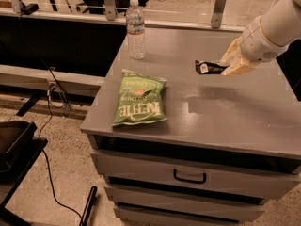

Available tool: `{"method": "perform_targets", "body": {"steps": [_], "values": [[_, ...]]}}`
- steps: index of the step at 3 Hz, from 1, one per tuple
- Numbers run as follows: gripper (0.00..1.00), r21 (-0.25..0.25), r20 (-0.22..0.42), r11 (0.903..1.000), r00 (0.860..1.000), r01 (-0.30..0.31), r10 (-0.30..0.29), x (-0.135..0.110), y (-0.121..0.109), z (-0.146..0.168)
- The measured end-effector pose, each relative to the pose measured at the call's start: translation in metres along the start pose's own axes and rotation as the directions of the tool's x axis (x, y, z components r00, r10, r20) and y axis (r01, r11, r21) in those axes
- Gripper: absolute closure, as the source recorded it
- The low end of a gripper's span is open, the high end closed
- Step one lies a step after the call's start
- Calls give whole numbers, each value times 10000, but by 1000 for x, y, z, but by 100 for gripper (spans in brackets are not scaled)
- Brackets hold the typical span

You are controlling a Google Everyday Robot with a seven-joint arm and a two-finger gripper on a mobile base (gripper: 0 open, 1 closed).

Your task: Move rxbar chocolate near green jalapeno chip bag

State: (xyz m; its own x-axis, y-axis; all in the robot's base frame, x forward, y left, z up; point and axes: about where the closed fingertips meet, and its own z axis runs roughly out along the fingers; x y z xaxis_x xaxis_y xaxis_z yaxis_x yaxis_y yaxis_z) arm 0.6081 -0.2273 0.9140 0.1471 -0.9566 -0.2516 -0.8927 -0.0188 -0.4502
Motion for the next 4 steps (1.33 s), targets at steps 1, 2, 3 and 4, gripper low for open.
{"method": "perform_targets", "body": {"steps": [1,2,3,4], "values": [[85,-184,-108,9979,9980,619,-621,-33,13,21],[62,-578,55,9920,9937,1122,-1121,-57,28,41],[38,-994,758,9837,9869,1496,-1424,-77,42,53],[15,-1362,1618,9743,9743,1794,-1568,-96,53,57]]}}
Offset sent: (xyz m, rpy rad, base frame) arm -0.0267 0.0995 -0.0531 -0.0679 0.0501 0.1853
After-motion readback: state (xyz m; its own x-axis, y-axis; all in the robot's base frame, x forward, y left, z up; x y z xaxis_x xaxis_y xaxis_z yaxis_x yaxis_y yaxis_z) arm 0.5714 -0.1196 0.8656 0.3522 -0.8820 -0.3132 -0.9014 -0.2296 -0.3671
